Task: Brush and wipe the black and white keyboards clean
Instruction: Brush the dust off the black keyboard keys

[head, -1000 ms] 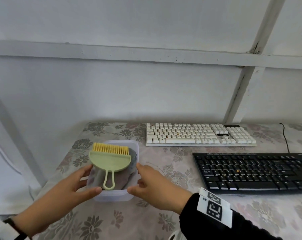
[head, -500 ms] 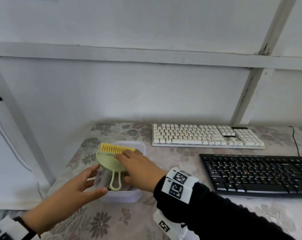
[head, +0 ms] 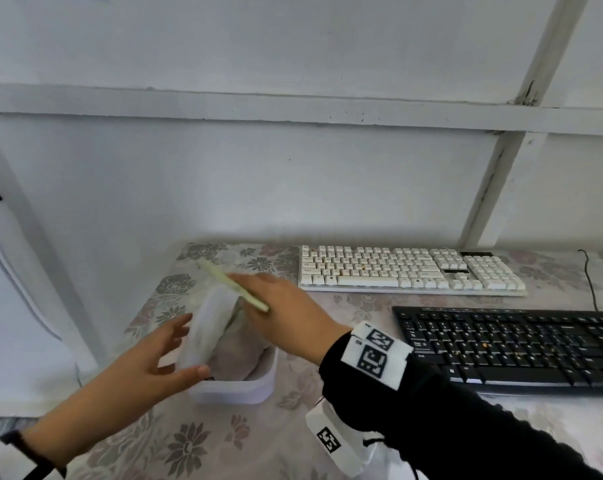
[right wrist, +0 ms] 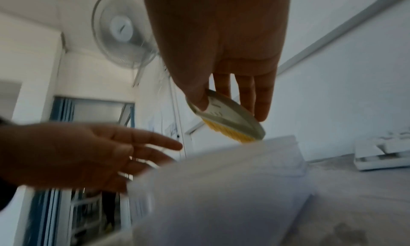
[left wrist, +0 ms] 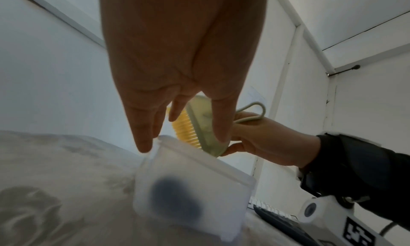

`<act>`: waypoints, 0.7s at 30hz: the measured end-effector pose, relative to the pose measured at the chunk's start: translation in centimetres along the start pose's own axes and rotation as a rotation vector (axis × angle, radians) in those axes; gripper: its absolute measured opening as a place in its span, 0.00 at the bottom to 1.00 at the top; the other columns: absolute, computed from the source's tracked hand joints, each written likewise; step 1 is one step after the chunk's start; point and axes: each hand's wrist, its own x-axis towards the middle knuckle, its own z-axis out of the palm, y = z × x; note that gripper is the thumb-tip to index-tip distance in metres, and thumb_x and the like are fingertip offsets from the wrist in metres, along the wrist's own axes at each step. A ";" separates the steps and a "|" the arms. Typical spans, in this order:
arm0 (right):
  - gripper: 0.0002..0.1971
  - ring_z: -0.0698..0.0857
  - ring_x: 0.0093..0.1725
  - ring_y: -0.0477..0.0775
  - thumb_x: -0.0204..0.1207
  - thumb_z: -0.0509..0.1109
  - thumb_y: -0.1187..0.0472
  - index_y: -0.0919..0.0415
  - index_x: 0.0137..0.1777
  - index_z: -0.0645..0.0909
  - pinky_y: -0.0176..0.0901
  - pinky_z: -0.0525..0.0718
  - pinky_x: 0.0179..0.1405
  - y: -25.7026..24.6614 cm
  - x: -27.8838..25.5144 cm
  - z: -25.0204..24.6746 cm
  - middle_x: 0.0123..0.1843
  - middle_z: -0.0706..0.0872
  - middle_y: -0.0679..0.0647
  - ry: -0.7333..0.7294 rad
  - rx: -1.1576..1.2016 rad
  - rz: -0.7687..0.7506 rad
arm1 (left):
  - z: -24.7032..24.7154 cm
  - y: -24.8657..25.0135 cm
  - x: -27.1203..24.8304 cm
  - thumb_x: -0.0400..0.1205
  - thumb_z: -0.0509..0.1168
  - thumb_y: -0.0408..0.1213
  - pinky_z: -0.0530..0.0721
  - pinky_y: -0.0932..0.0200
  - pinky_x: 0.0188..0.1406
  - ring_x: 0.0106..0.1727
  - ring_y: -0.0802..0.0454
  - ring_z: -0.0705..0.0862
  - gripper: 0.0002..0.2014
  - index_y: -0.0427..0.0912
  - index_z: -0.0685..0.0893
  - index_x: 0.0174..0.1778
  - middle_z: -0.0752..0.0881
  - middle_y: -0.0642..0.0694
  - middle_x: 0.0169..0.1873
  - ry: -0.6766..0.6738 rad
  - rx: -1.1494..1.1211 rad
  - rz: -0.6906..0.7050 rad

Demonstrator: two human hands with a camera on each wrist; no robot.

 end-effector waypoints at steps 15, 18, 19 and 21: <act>0.14 0.85 0.41 0.50 0.83 0.60 0.64 0.48 0.63 0.80 0.44 0.85 0.26 12.6 -18.6 -23.5 0.49 0.85 0.50 0.664 0.896 0.546 | 12.3 12.6 3.7 0.47 0.65 0.81 0.72 0.60 0.67 0.70 0.65 0.69 0.43 0.89 0.58 0.60 0.60 0.85 0.66 -0.106 0.175 0.213; 0.15 0.82 0.40 0.52 0.82 0.59 0.66 0.47 0.57 0.81 0.43 0.86 0.23 16.7 -23.5 -27.4 0.47 0.84 0.50 0.773 0.898 0.634 | 15.9 14.4 4.9 0.49 0.67 0.79 0.70 0.59 0.73 0.74 0.66 0.65 0.46 0.84 0.58 0.64 0.61 0.76 0.73 -0.190 0.147 0.212; 0.15 0.82 0.41 0.52 0.82 0.58 0.67 0.47 0.55 0.81 0.44 0.86 0.23 18.1 -25.2 -28.6 0.47 0.84 0.51 0.802 0.901 0.662 | 17.1 14.8 5.4 0.47 0.67 0.79 0.69 0.61 0.72 0.74 0.67 0.65 0.47 0.83 0.58 0.64 0.62 0.73 0.73 -0.214 0.143 0.202; 0.15 0.82 0.42 0.52 0.81 0.59 0.69 0.48 0.51 0.81 0.44 0.87 0.24 20.8 -27.7 -30.3 0.47 0.84 0.51 0.859 0.924 0.719 | 18.8 15.3 6.0 0.44 0.66 0.80 0.69 0.64 0.70 0.73 0.67 0.64 0.50 0.80 0.55 0.64 0.64 0.68 0.72 -0.254 0.174 0.167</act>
